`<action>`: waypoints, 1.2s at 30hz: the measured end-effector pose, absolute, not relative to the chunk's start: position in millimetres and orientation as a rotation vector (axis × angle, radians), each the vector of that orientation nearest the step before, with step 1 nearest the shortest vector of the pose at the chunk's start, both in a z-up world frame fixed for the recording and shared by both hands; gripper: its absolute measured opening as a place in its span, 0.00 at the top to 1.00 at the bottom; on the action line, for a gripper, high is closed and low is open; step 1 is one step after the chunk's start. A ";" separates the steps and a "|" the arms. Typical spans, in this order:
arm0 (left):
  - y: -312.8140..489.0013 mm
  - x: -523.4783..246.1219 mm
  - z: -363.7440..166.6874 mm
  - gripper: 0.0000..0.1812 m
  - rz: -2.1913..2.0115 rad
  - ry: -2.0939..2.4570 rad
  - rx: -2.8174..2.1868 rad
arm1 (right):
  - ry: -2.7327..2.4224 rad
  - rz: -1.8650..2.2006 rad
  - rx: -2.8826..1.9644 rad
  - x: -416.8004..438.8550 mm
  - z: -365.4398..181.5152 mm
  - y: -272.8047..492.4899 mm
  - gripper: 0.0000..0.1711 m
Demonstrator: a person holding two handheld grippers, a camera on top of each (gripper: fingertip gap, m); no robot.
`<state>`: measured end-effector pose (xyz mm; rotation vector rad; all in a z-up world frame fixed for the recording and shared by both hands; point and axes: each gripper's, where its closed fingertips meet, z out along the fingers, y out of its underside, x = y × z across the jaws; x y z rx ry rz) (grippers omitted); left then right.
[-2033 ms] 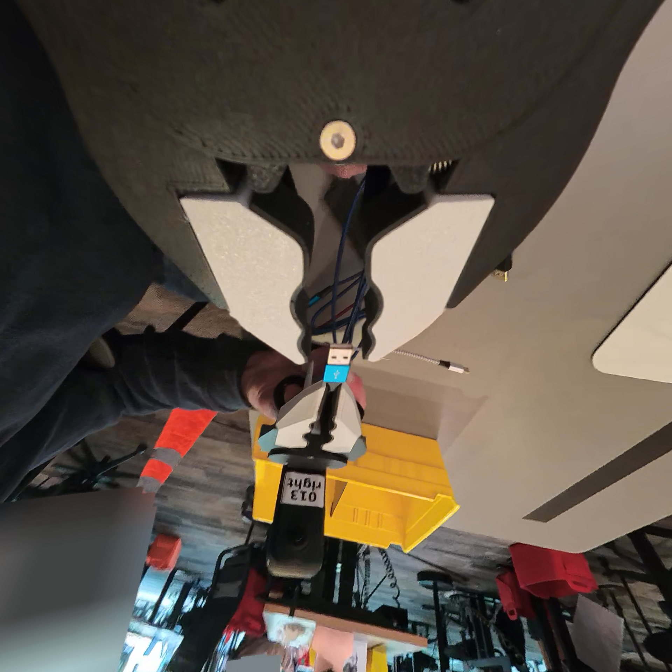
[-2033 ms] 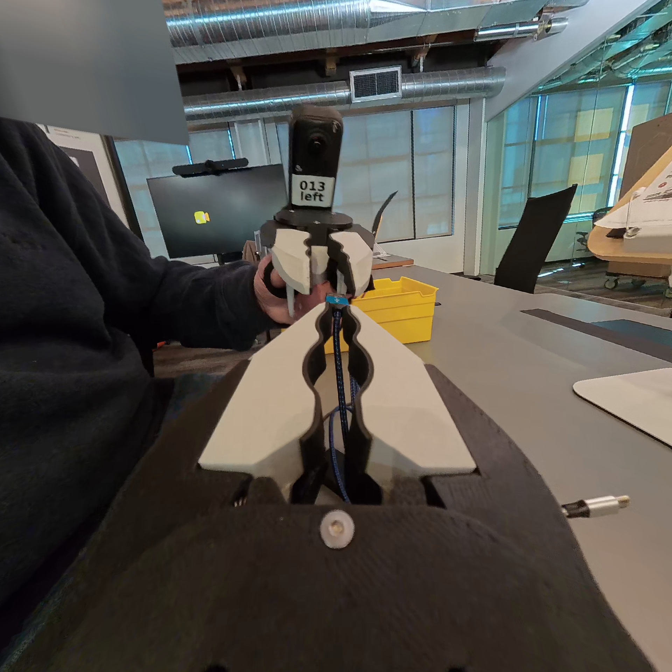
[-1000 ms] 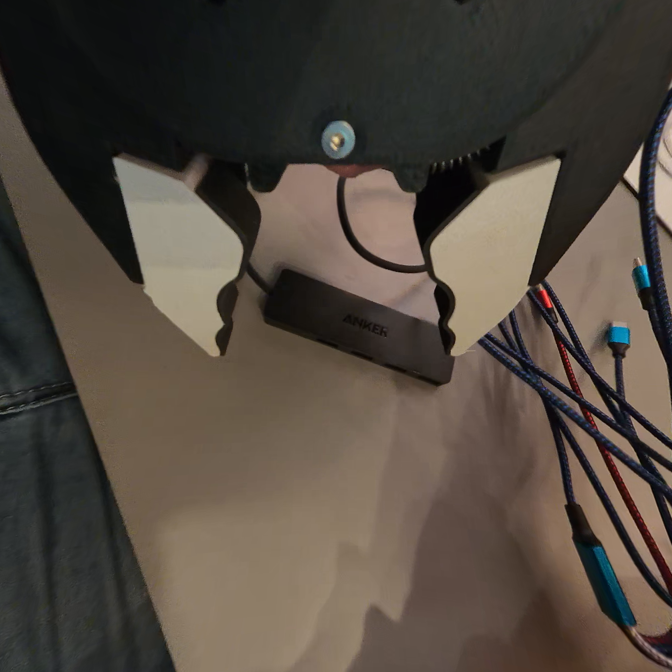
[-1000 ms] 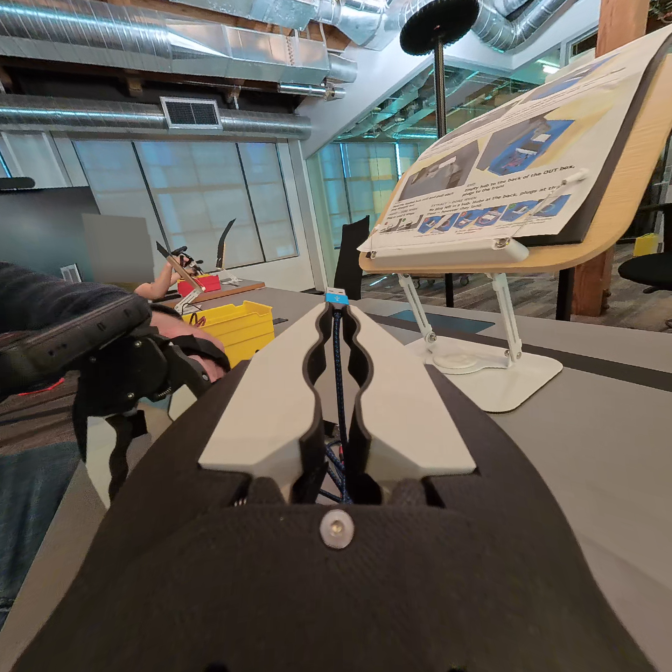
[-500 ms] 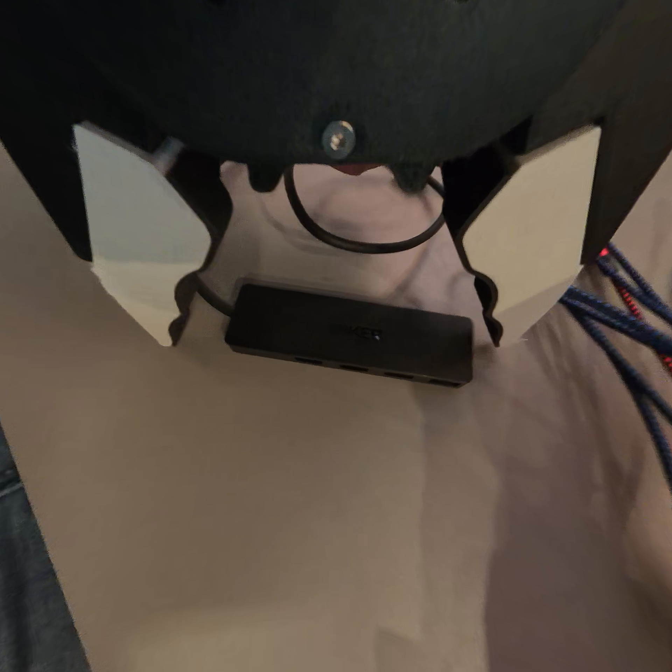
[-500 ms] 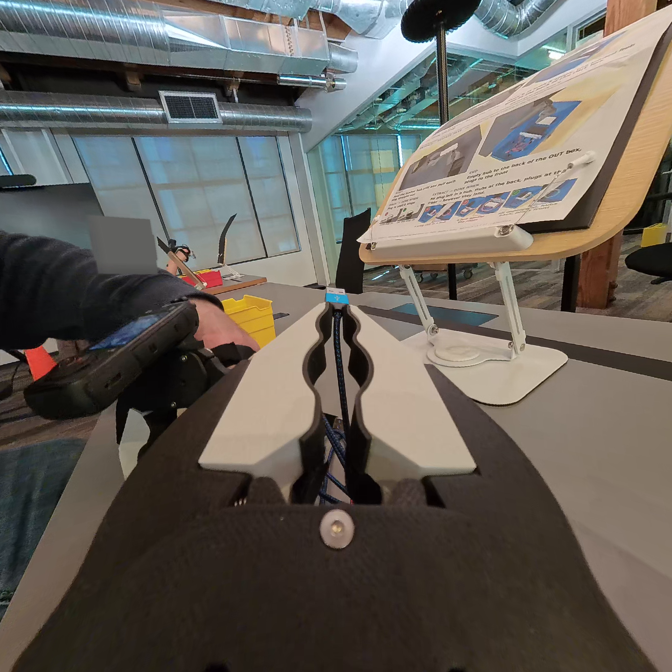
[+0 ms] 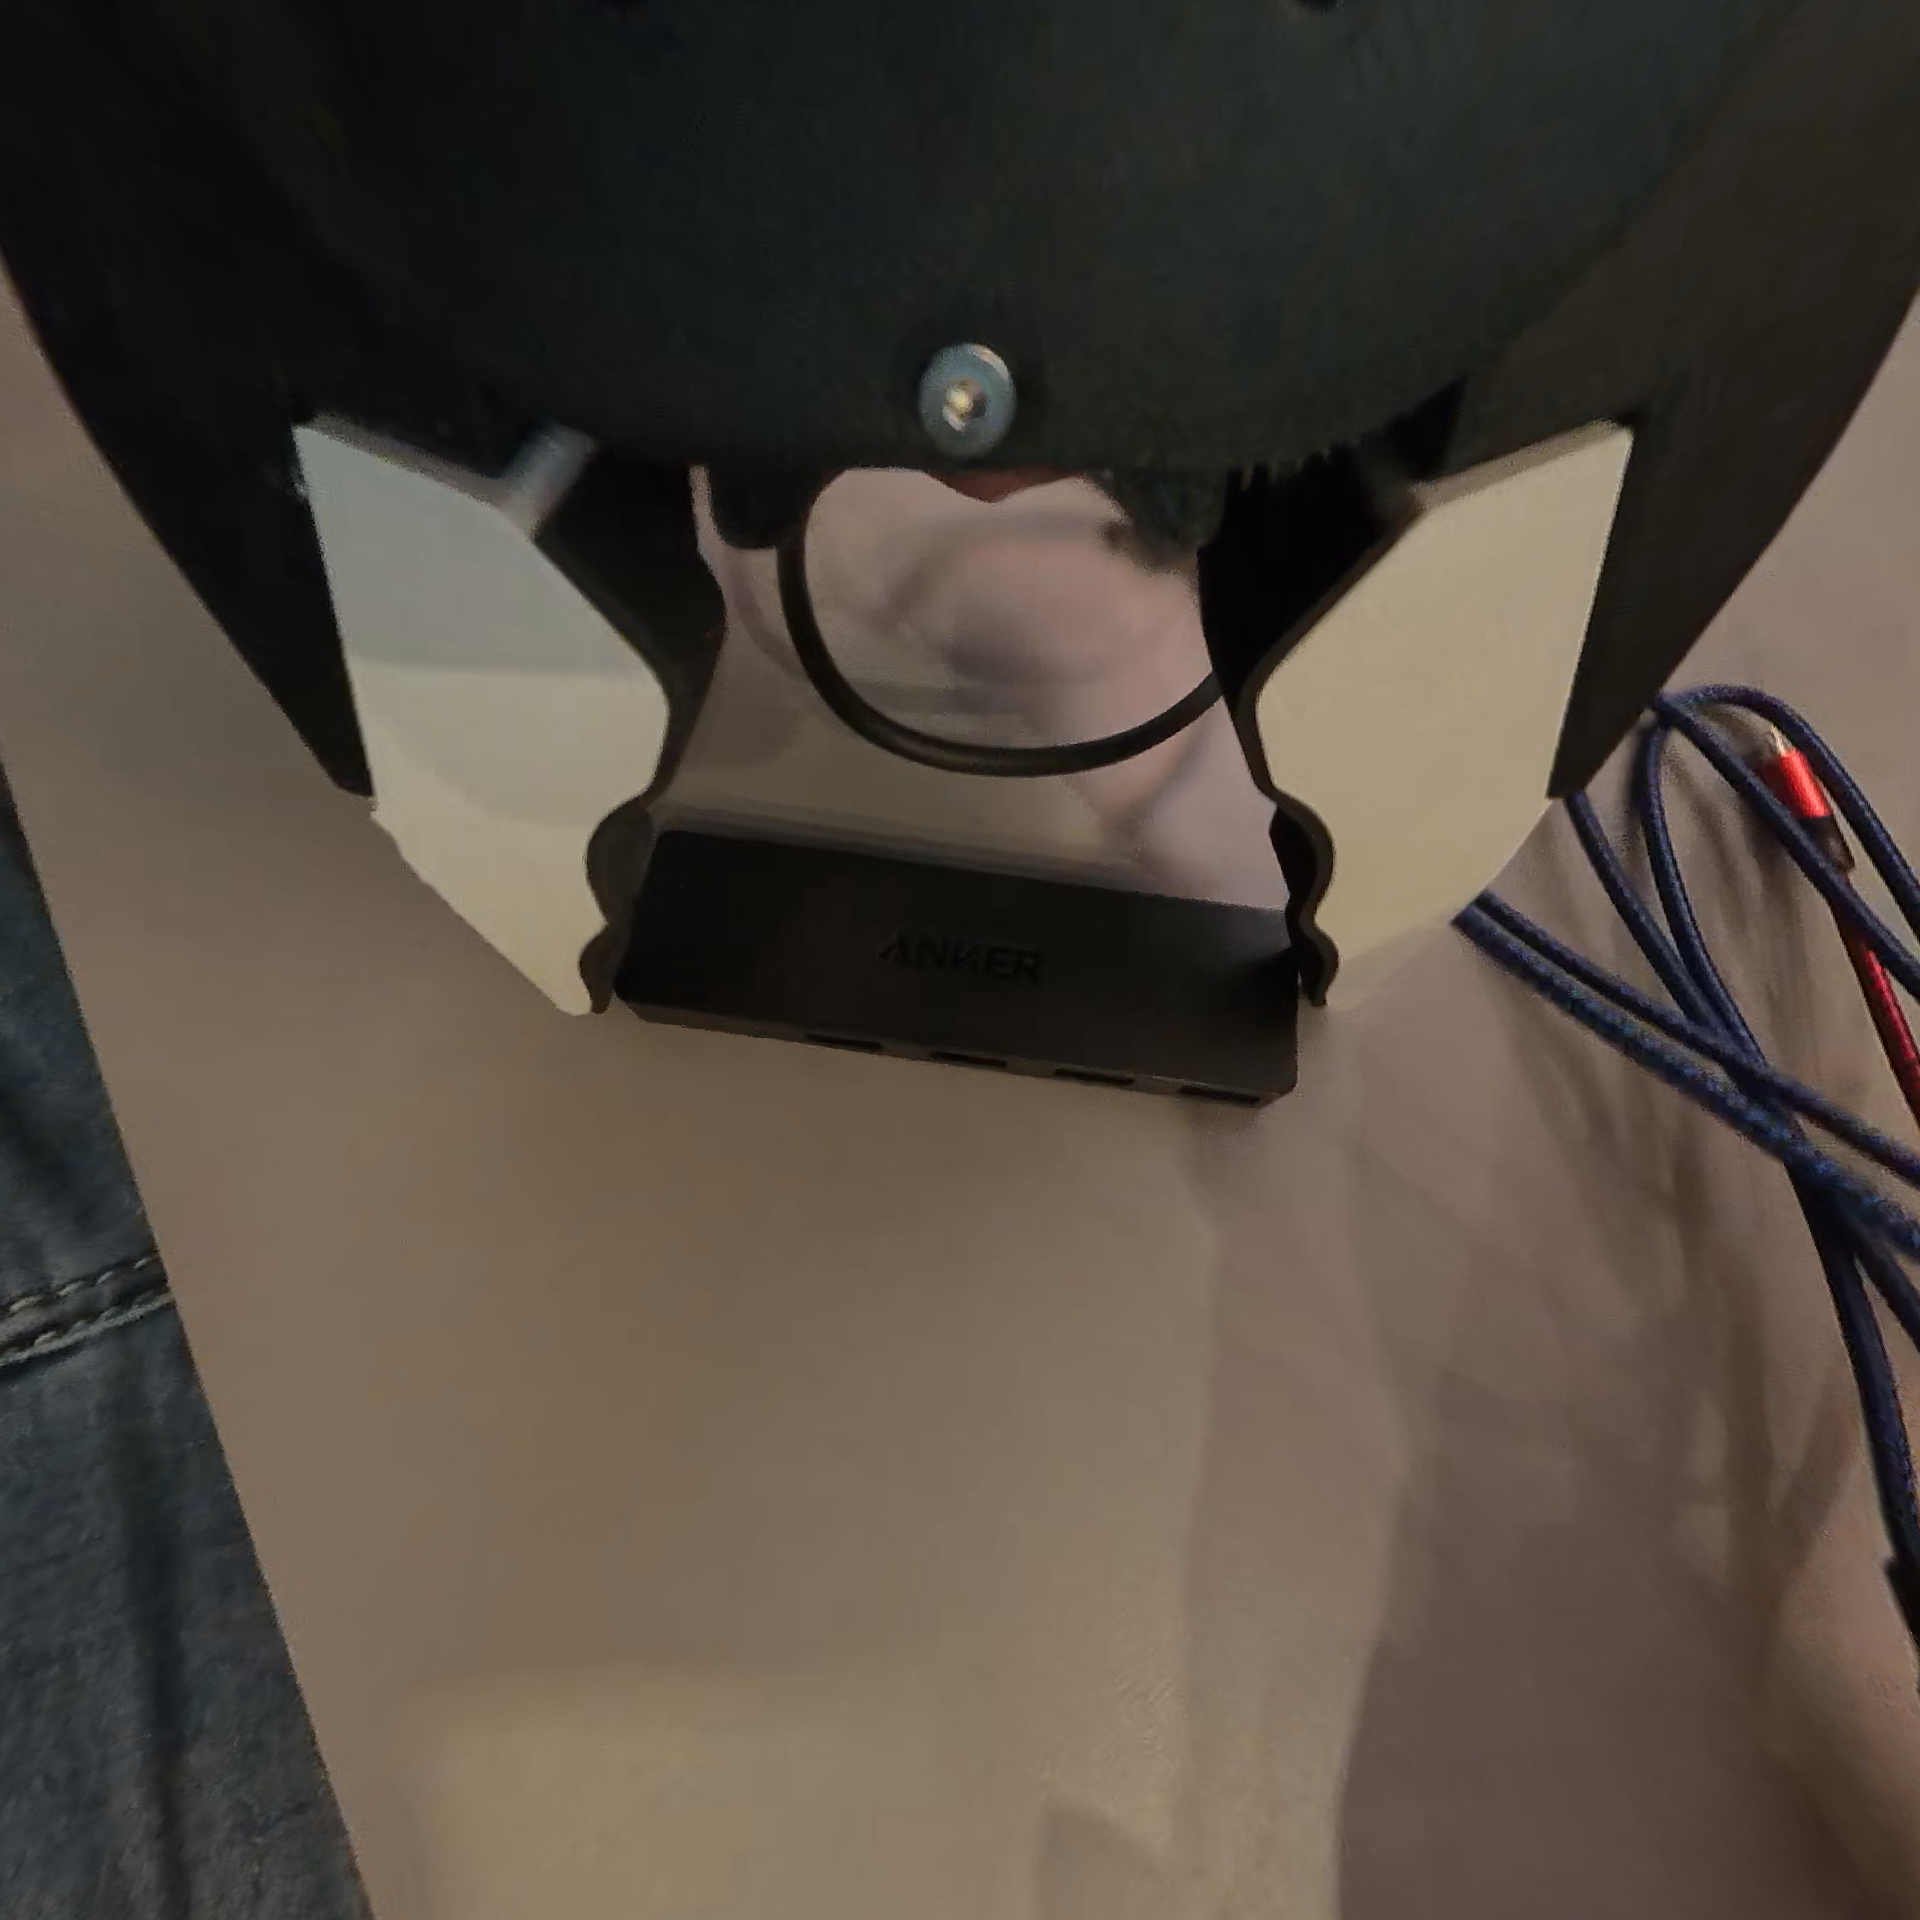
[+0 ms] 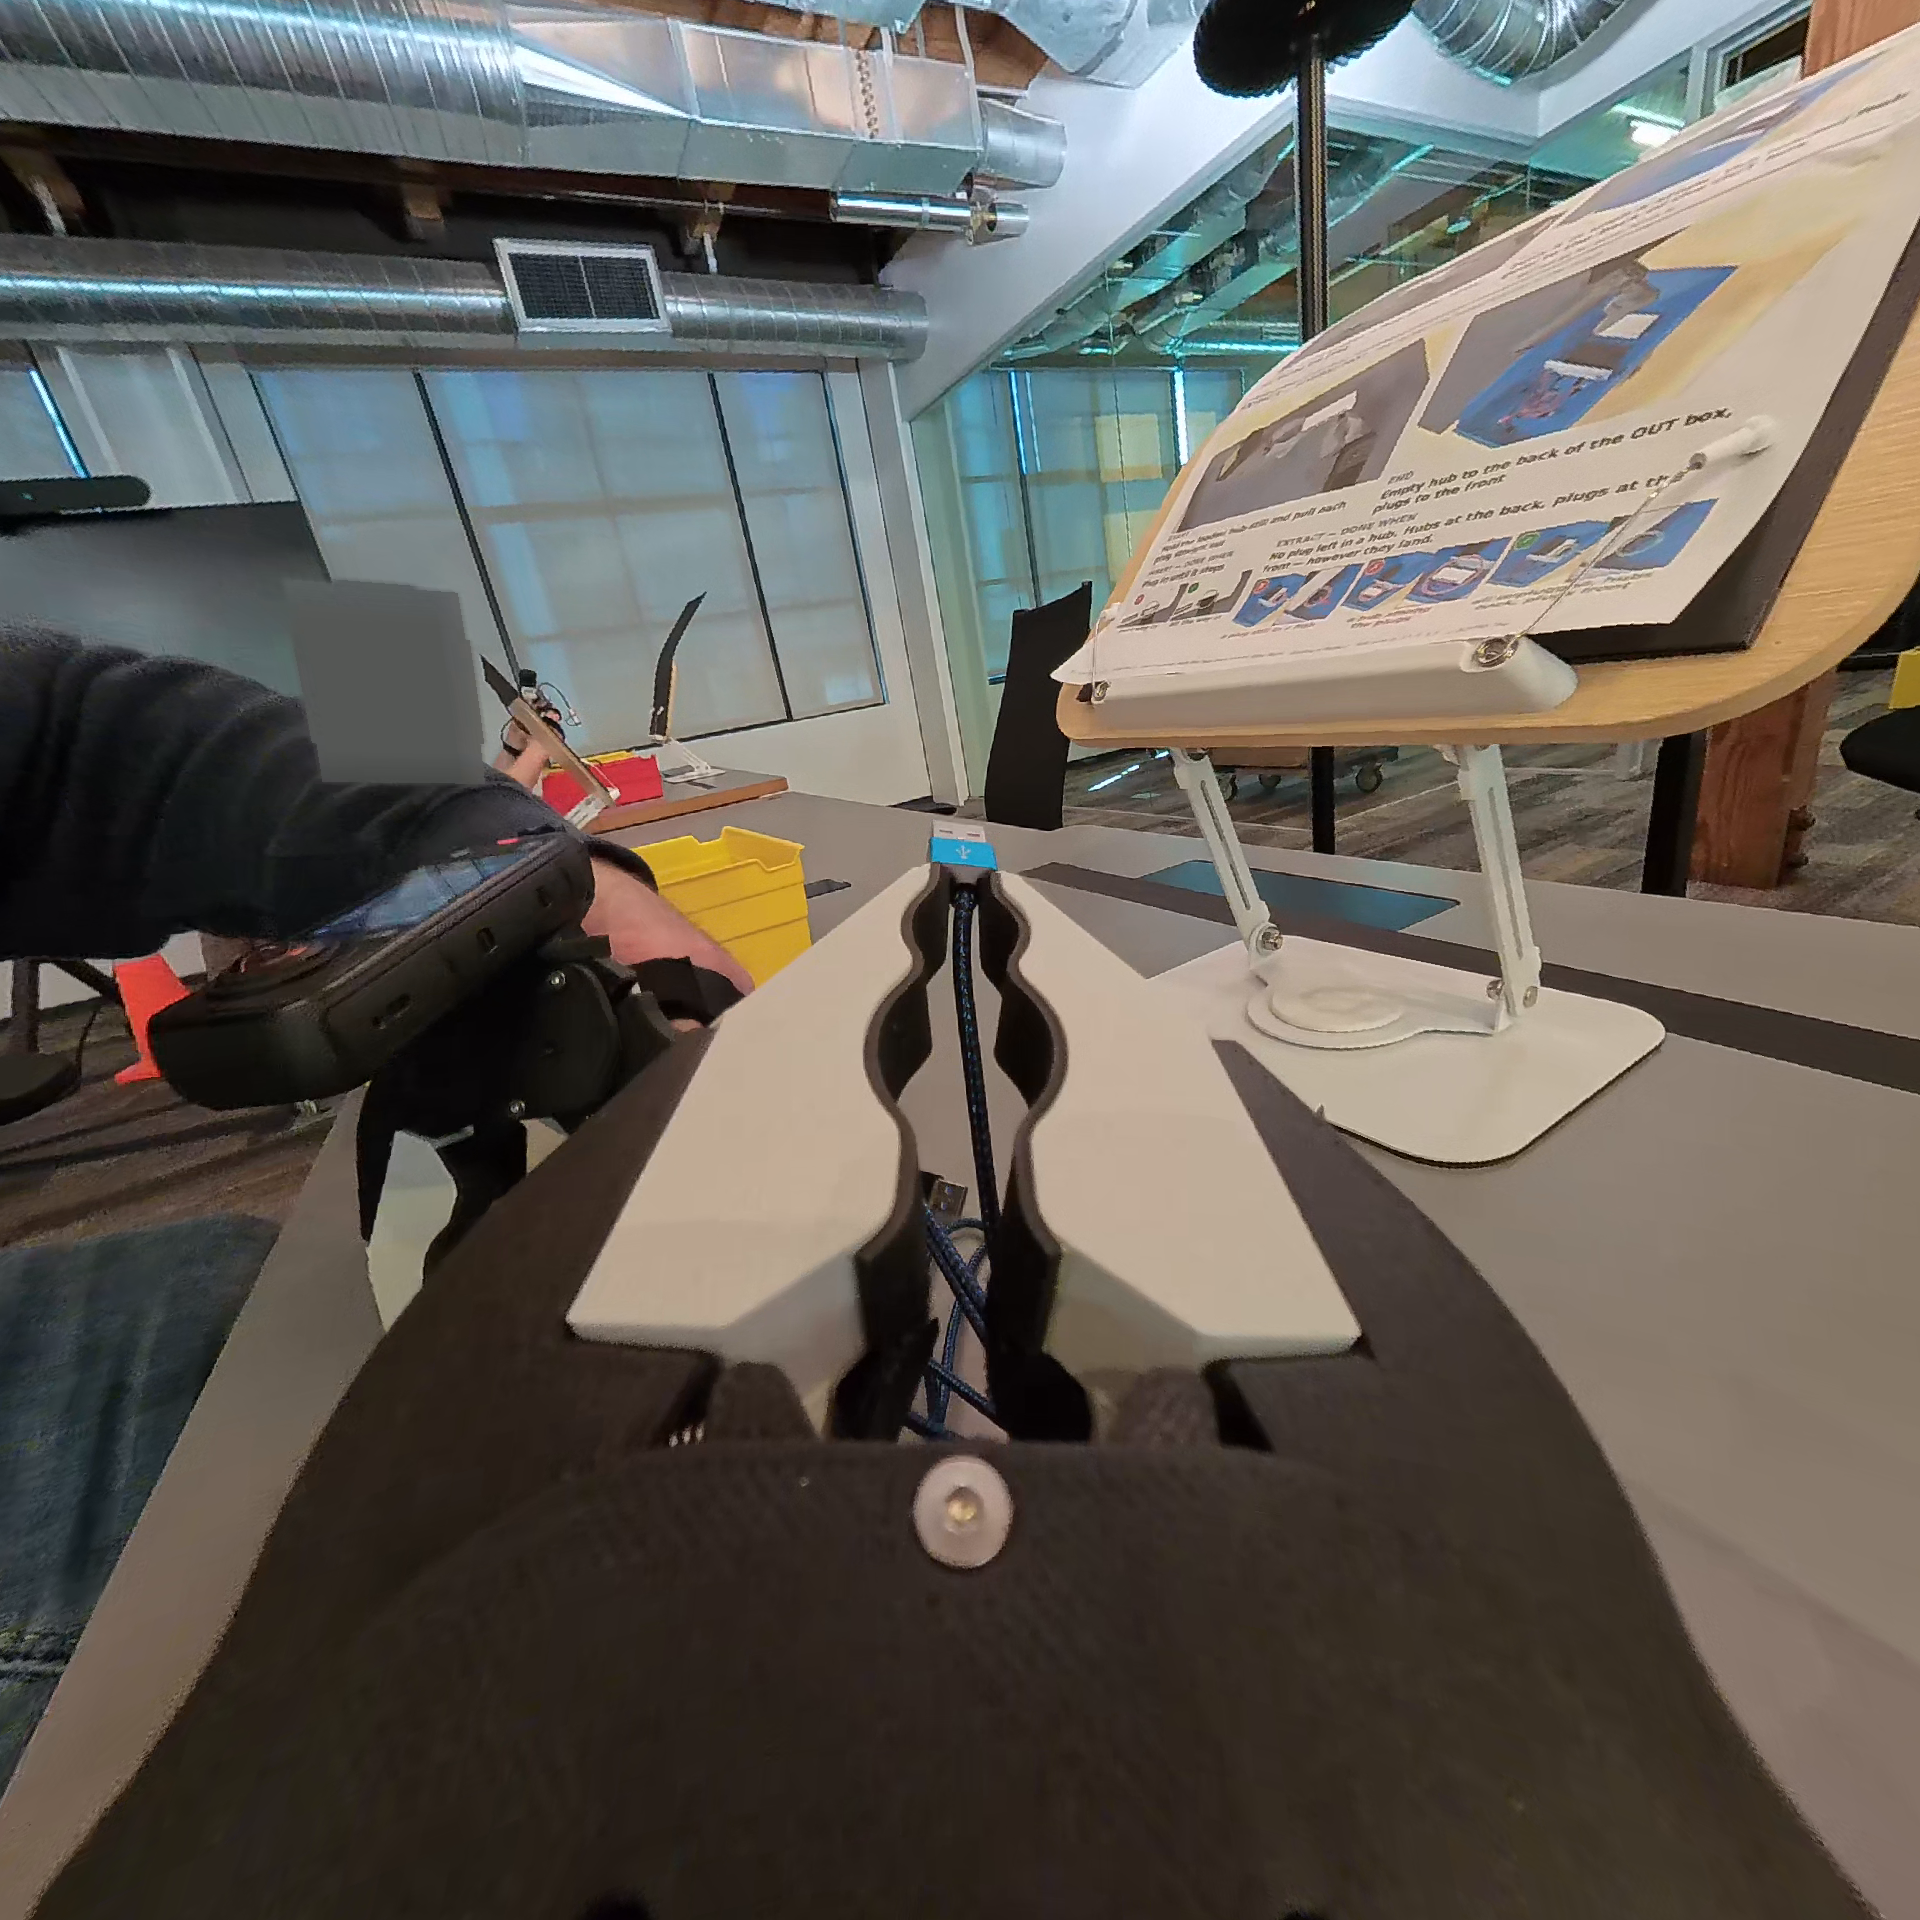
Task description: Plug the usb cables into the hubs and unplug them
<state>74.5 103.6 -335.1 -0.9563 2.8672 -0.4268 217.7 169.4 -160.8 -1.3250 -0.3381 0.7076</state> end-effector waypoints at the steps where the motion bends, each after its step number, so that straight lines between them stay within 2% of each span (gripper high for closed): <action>1: 102.7 73.7 -333.3 0.35 -0.453 2.847 -1.005 | -0.344 0.704 -1.329 216.7 -161.3 169.4 0.98; 11: 117.9 62.0 -277.1 0.35 -0.705 2.546 -1.347 | -0.438 0.667 -1.381 198.9 -170.3 170.1 0.98; 24: 156.4 47.2 -240.5 0.35 -0.609 2.385 -1.507 | -0.641 0.677 -1.419 152.2 -183.5 160.6 0.98; 36: 155.5 64.4 -217.3 0.35 -0.618 2.401 -1.512 | -0.695 0.725 -1.390 134.6 -181.7 152.5 0.98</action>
